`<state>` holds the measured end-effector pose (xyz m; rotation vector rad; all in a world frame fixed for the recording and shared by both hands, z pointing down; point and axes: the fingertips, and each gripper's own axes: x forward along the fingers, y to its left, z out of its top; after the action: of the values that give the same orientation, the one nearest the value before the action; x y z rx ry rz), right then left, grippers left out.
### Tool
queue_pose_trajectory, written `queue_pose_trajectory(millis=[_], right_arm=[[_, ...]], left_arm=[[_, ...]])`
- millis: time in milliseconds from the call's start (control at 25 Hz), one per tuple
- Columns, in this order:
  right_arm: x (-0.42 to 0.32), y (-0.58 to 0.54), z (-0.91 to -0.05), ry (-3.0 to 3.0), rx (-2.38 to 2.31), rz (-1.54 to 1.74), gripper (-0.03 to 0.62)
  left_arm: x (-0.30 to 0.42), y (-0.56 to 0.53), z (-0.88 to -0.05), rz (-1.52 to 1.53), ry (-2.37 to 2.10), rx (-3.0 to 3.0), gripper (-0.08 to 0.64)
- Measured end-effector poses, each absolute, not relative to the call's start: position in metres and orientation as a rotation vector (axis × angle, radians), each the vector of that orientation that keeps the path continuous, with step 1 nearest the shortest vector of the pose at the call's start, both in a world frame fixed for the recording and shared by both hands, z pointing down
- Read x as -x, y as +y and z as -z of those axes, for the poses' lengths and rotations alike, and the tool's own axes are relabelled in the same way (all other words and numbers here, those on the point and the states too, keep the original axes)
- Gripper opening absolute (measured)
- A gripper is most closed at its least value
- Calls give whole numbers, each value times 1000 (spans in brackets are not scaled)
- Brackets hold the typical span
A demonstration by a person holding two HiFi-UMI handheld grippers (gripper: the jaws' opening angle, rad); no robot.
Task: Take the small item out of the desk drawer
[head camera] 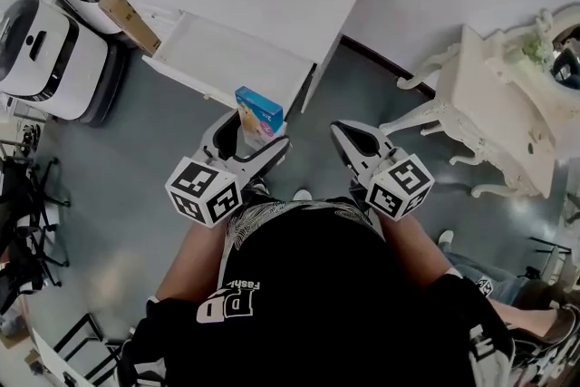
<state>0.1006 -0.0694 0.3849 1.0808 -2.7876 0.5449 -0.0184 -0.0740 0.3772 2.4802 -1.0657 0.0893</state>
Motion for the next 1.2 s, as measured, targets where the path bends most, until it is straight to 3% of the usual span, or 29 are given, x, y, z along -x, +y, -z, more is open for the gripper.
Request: queue_pose_trajectory(millis=[760,1200], right_arm=[[-112,-47,-389,-2822,-1138,-621,8],[-78,-46,-378,-2782,-1232,-602,8]], left_arm=[[15,-43,-371,-171,-1122,-2478,423],[39,-48,-365,-201,-1012,-2522,423]])
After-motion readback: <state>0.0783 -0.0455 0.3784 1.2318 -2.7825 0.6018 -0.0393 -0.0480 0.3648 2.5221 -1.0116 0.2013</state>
